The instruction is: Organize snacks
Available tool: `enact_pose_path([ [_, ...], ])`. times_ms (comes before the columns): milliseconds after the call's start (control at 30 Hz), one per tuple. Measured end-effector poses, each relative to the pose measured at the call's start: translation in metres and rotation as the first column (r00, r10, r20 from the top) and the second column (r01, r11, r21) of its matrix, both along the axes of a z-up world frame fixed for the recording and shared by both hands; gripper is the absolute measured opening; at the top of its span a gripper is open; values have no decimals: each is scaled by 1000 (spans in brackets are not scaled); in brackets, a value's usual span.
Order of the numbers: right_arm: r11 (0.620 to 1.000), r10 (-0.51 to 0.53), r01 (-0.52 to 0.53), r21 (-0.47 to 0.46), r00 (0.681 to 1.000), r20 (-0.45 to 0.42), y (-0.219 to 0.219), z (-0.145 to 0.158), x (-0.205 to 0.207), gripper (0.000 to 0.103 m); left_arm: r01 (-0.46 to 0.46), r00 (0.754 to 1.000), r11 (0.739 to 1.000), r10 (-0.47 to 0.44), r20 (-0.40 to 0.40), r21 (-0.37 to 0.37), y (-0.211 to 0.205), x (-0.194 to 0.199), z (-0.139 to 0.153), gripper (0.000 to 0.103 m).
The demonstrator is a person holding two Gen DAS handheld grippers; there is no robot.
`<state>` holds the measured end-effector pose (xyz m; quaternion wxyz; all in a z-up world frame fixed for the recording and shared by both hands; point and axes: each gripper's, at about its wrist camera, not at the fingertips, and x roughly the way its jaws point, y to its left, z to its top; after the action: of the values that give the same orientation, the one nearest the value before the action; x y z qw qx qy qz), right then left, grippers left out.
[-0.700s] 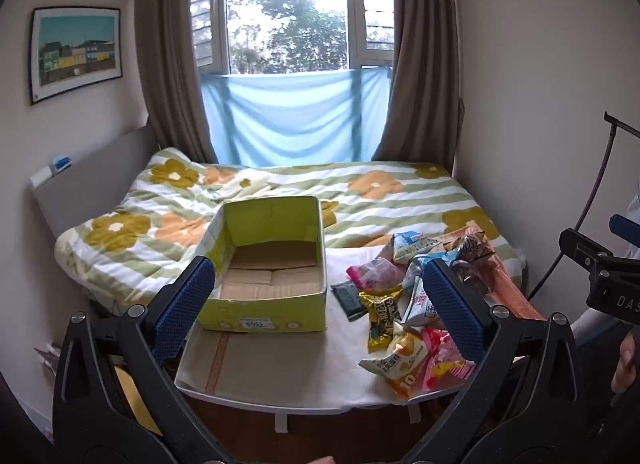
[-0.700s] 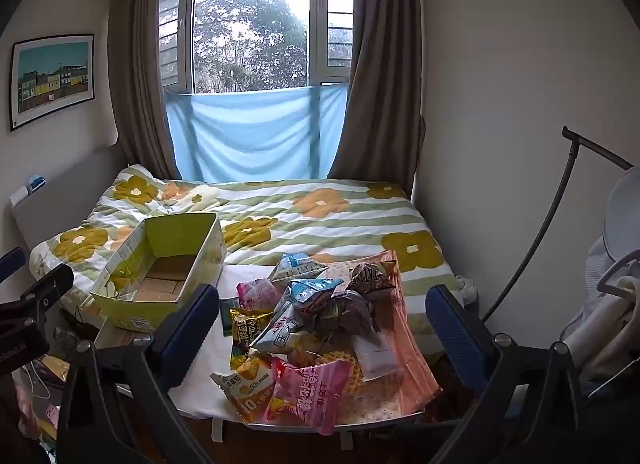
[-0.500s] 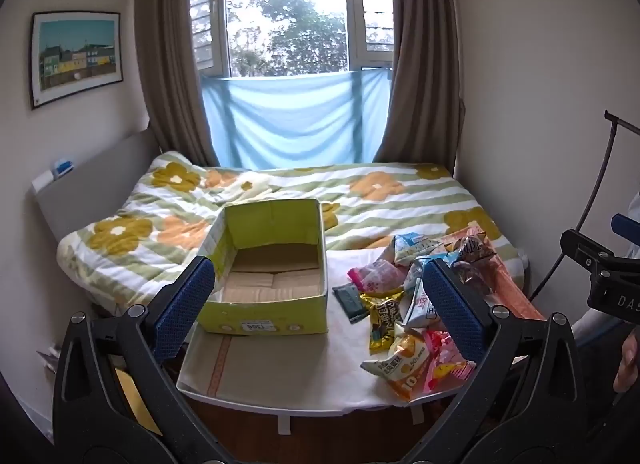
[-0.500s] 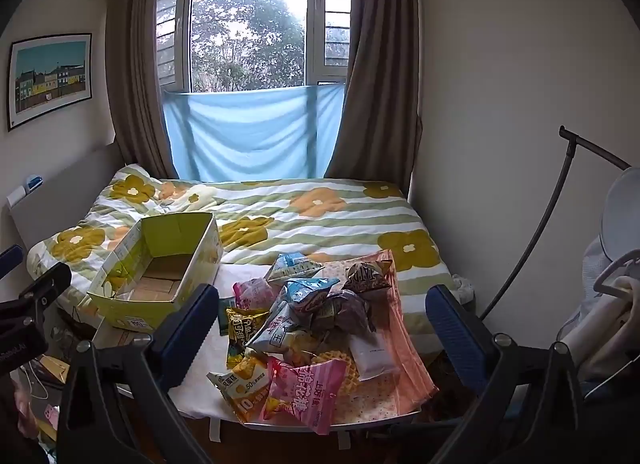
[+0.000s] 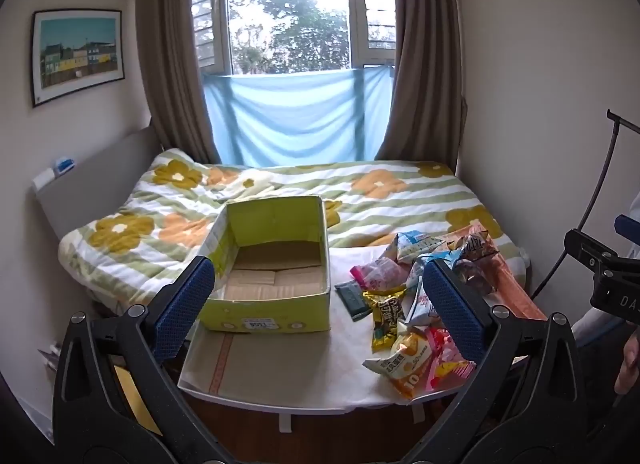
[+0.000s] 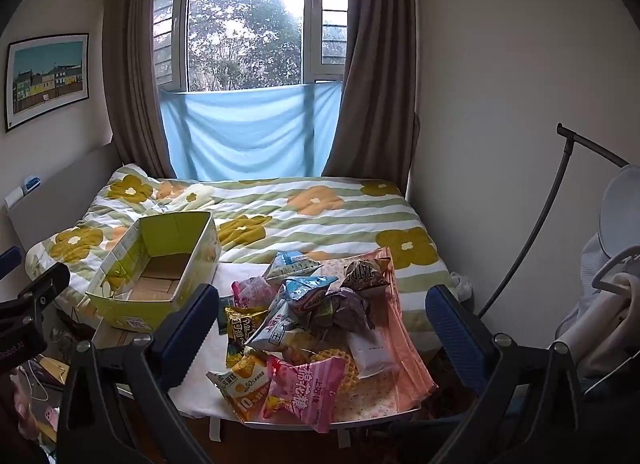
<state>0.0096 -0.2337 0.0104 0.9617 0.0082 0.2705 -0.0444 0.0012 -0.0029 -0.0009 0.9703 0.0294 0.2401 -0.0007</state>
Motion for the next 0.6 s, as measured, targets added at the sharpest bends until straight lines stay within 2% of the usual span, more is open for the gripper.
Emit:
enact_pose_path([
  [600,1000,-6,6,-6,1000,-14,4,-2,1,103,5,1000,1000,-5,-18,-21,8,2,-4,103],
])
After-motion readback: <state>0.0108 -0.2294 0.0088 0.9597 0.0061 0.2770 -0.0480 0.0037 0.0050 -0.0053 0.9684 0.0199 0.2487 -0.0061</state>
